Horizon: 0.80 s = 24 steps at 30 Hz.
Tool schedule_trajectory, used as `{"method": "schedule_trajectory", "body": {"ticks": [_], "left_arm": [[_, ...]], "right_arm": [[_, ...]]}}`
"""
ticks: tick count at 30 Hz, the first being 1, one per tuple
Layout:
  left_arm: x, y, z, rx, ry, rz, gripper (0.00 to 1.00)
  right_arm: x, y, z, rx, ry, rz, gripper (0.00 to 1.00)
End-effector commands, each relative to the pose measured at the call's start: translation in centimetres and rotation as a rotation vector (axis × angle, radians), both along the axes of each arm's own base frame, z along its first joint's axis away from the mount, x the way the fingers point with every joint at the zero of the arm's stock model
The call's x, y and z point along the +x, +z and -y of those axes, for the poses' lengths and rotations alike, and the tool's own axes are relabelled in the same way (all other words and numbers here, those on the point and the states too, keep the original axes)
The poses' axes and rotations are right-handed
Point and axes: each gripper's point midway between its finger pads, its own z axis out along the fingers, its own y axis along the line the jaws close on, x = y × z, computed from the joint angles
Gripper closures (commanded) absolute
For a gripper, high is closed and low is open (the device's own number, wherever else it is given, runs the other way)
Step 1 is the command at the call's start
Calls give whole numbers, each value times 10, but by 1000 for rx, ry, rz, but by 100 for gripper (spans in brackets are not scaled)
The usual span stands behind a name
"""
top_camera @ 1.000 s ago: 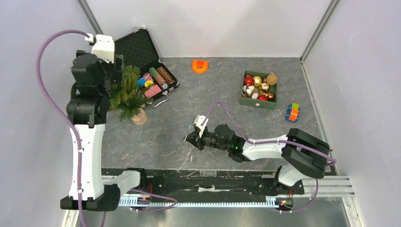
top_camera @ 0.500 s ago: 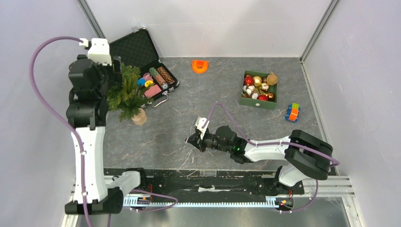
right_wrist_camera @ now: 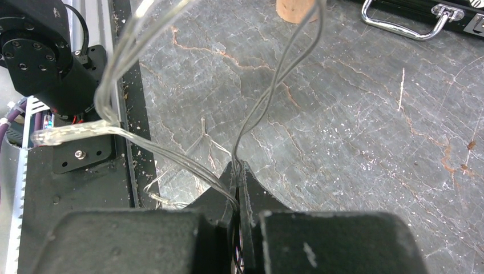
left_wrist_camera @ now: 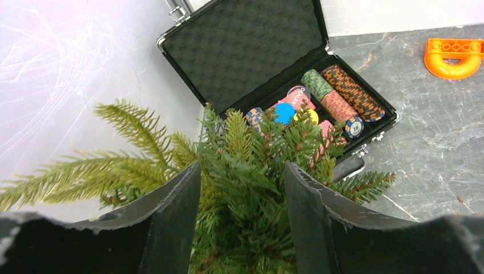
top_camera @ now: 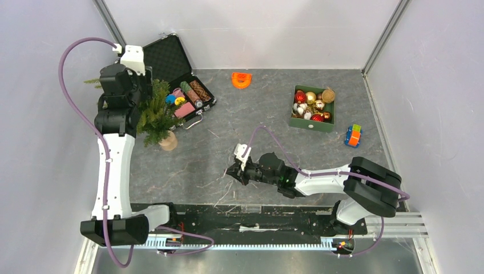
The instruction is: Decorate the small christmas tree
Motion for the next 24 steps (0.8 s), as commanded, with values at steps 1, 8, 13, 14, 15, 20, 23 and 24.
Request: {"method": "schedule_trajectory", "body": {"ticks": [1,8,13,14,15,20,23,24], "left_arm": [[20,6,-5,-7,18,72,39],[25,6,4,-16,-31,113,81],[20,6,32,-41,-191,146,98],[20,8,39,-55,-224,150,98],[21,10,47,-70,-266,150,98],[15,37,95,-187,-477,149,98],[11,51,130,-173,-591,147,98],[10,52,143,-157,-630,142,98]], "right_arm": [[-2,11,-5,21,18,29,100],[-3,7,-6,-1,30,46,100],[2,7,-4,-27,9,49,100],[4,9,-4,-32,-2,54,100],[6,12,-2,-37,-14,56,100],[22,32,14,-41,-94,82,100],[35,40,32,-60,-152,110,100],[41,41,41,-67,-185,123,100]]}}
